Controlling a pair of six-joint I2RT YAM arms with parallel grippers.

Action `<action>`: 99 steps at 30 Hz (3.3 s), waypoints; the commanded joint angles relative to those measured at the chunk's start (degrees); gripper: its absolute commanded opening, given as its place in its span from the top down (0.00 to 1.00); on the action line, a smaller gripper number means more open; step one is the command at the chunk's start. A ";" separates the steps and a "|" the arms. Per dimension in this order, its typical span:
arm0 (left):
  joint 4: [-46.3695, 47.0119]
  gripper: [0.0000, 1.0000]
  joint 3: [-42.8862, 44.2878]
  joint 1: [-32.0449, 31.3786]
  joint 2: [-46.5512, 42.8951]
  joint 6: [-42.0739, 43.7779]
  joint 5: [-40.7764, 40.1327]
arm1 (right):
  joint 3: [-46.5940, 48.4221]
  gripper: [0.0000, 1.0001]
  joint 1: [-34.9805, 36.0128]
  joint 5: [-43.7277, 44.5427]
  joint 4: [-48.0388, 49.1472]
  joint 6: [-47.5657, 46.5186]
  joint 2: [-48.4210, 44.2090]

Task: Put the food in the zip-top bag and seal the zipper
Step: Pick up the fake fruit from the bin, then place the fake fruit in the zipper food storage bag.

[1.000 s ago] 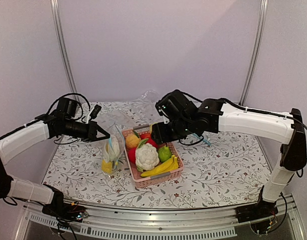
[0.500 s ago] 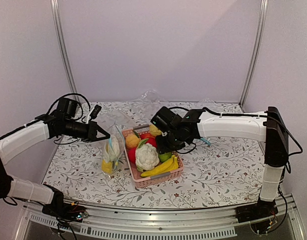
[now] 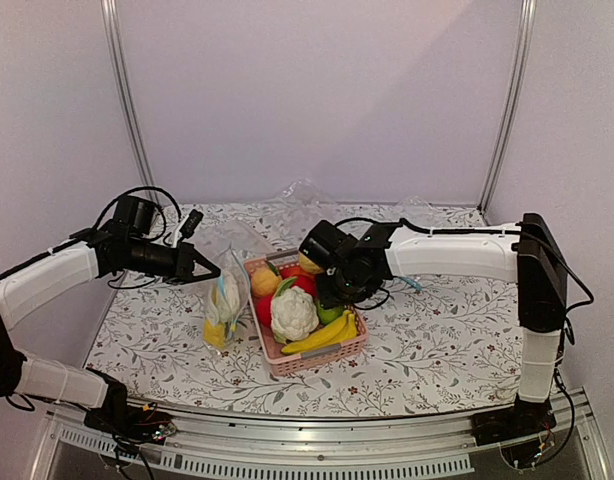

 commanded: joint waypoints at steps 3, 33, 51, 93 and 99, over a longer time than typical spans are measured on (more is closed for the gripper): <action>0.67 1.00 -0.74 0.49 -0.62 -0.10 0.52 | 1.44 0.66 -0.30 -0.64 0.92 0.67 2.67; 3.33 1.00 -1.18 -0.27 -0.15 -0.93 5.22 | -1.13 0.84 3.15 -6.02 7.08 -8.18 -19.67; 3.29 1.00 -1.27 -4.43 -0.32 -0.13 6.78 | 12.38 0.84 10.64 -19.47 14.61 -11.33 -4.22; 4.95 1.00 -1.52 -4.87 0.72 -1.09 9.57 | 14.97 0.83 9.57 -18.13 13.63 -5.98 10.22; 4.90 1.00 -1.60 -4.88 0.64 -1.17 9.64 | 13.43 0.83 8.79 -21.51 17.44 -5.13 8.71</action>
